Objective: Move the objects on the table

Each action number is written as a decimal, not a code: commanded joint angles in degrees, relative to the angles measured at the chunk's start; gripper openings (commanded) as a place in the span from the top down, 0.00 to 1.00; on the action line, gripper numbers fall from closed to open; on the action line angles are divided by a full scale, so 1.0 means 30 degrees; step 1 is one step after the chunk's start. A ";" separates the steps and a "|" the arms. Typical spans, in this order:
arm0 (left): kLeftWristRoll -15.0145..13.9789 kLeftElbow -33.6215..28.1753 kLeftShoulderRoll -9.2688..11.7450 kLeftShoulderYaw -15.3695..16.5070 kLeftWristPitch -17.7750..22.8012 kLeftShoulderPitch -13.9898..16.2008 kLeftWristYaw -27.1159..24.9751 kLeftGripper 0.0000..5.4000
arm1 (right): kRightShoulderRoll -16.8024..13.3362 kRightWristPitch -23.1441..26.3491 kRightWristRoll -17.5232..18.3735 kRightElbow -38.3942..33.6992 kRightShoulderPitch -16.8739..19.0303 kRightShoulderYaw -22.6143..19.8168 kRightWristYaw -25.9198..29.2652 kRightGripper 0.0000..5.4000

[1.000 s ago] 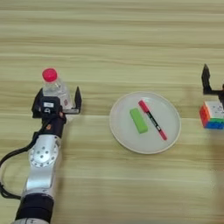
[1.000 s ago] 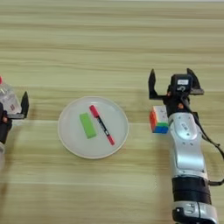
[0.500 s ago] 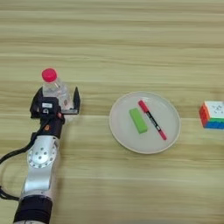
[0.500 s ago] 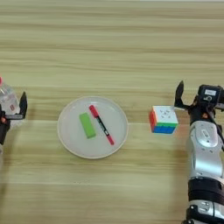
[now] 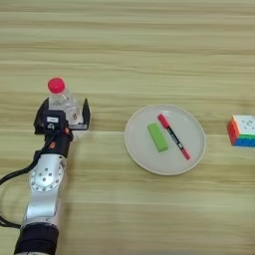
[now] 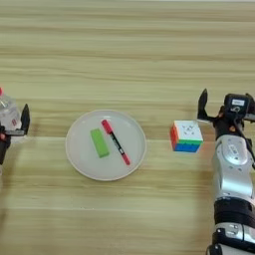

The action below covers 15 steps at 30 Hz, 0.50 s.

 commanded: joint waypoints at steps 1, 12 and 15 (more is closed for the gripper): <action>-0.0255 -0.0223 0.0100 0.0109 0.0453 0.0203 -0.0173 0.14 | -0.0158 -0.0026 0.0058 -0.0090 -0.0063 0.0087 0.0035 0.00; -0.0330 0.0311 0.0313 0.0199 0.0602 -0.0258 -0.0380 0.34 | 0.0164 0.0263 -0.0031 -0.0682 0.0105 0.0405 -0.0278 0.00; -0.0386 0.0800 0.0318 0.0133 0.0732 -0.0791 -0.0491 0.37 | 0.0266 0.0369 -0.0037 -0.0869 0.0169 0.0491 -0.0351 0.00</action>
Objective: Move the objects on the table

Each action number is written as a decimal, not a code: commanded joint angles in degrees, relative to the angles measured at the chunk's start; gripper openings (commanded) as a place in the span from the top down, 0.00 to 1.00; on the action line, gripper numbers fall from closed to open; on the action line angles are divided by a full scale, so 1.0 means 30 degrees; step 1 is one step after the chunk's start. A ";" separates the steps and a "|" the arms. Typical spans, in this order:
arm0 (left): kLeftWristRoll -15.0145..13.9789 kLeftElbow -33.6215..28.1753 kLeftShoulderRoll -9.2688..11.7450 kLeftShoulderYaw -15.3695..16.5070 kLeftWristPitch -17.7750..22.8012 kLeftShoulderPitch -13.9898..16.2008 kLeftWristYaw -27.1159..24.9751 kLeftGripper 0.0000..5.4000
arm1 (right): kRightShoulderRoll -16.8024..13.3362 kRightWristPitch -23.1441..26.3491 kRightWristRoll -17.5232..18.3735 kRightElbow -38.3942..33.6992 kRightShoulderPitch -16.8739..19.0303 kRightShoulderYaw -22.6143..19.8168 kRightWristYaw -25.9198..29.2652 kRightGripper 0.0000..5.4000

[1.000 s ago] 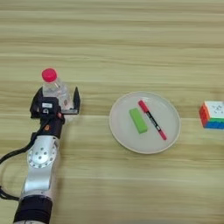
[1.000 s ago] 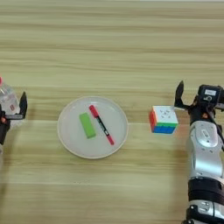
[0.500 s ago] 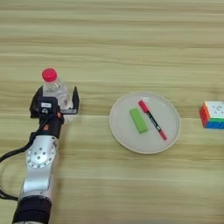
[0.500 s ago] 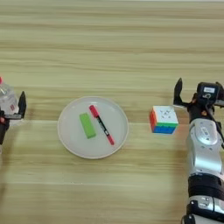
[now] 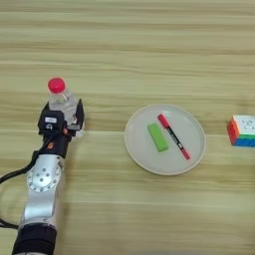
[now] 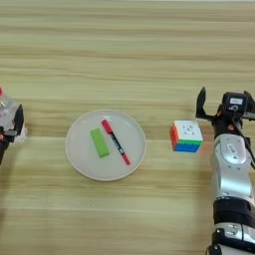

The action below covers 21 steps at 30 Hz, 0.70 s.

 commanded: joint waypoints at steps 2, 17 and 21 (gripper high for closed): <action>-0.0142 0.1159 0.0101 -0.0087 0.0572 -0.1065 -0.0368 0.38 | 0.0243 0.0418 0.0001 -0.0483 0.0180 0.0173 -0.0252 0.00; 0.0522 0.4952 -0.0169 -0.0905 -0.0164 -0.3589 -0.0614 0.42 | 0.0496 0.0769 0.0008 -0.1072 0.0422 0.0415 -0.0463 0.00; 0.0666 0.5413 -0.0316 -0.1169 -0.0362 -0.3664 -0.0731 0.42 | 0.0505 0.0730 0.0000 -0.0945 0.0371 0.0457 -0.0457 0.00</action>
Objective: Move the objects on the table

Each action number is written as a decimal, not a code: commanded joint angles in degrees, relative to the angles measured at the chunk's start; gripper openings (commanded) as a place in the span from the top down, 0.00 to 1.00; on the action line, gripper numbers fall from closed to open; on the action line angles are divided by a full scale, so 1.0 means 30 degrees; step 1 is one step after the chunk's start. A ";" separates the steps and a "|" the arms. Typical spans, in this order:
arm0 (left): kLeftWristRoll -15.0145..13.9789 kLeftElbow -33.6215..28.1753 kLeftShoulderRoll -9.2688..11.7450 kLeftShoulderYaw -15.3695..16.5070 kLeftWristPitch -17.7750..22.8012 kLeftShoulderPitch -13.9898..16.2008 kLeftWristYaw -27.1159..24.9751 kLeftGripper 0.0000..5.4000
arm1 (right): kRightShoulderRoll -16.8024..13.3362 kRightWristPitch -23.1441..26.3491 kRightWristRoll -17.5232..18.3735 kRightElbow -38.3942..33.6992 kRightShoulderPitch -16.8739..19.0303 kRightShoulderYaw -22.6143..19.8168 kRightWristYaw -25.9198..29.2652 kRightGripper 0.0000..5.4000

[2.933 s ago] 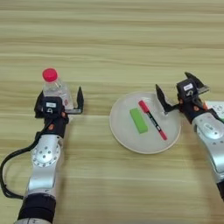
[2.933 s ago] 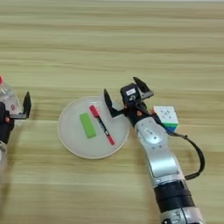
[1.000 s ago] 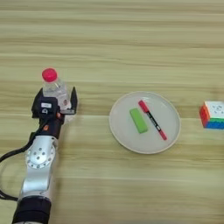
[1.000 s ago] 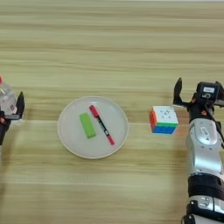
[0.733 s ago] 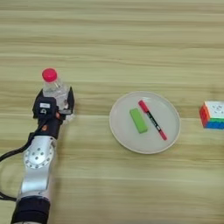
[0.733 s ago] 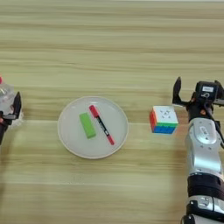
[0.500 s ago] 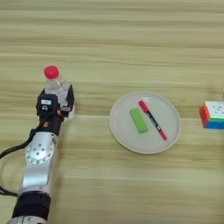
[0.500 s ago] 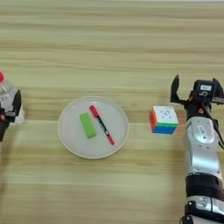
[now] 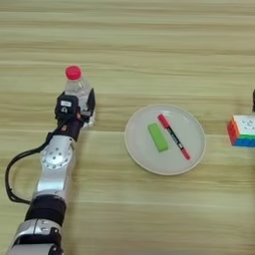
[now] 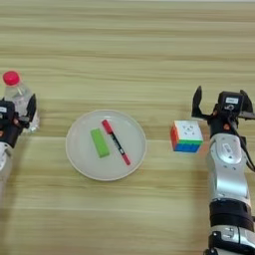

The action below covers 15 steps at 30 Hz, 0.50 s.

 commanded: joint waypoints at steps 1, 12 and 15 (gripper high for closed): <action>0.0334 0.0913 -0.0328 -0.0537 0.0281 0.0135 -0.0276 0.42 | 0.0135 0.0293 0.0004 -0.0015 0.0062 0.0089 -0.0090 0.00; 0.0601 0.0863 -0.0213 -0.0856 0.0219 0.0366 -0.0093 0.30 | 0.0133 0.0330 0.0007 -0.0112 0.0138 0.0147 -0.0115 0.00; 0.0598 0.0661 -0.0173 -0.0945 0.0227 0.0520 -0.0111 0.24 | 0.0139 0.0329 -0.0002 -0.0103 0.0142 0.0165 -0.0116 0.00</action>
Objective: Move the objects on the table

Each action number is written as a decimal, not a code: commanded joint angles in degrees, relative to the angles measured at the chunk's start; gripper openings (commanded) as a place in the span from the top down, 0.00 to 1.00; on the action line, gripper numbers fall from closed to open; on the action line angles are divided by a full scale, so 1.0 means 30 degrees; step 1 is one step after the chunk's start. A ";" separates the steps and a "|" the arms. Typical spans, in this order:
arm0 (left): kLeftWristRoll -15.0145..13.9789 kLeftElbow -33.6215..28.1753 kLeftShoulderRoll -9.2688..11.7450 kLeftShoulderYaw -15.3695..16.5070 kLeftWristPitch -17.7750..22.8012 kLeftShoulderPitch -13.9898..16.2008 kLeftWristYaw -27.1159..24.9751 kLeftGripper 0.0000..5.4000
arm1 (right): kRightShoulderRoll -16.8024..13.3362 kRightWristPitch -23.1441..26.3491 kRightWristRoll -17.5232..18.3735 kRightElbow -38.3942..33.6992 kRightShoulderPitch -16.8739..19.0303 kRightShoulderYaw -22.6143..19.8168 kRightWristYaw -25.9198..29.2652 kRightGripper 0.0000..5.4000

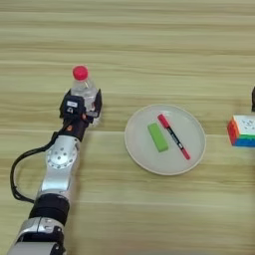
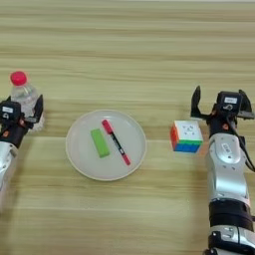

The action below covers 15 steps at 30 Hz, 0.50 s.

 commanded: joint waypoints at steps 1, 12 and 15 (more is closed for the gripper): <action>0.0456 0.0138 -0.0047 -0.0400 0.0489 0.0660 -0.0169 0.22 | 0.0135 0.0327 -0.0003 -0.0095 0.0136 0.0051 -0.0114 0.00; 0.0276 -0.0774 0.0072 -0.0348 0.0616 0.1321 0.0023 0.05 | 0.0154 0.0232 -0.0024 0.0026 0.0110 0.0071 -0.0113 0.00; 0.0203 -0.1362 0.0104 -0.0240 0.0702 0.1772 0.0093 0.00 | 0.0156 0.0215 -0.0028 -0.0017 0.0137 0.0080 -0.0102 0.00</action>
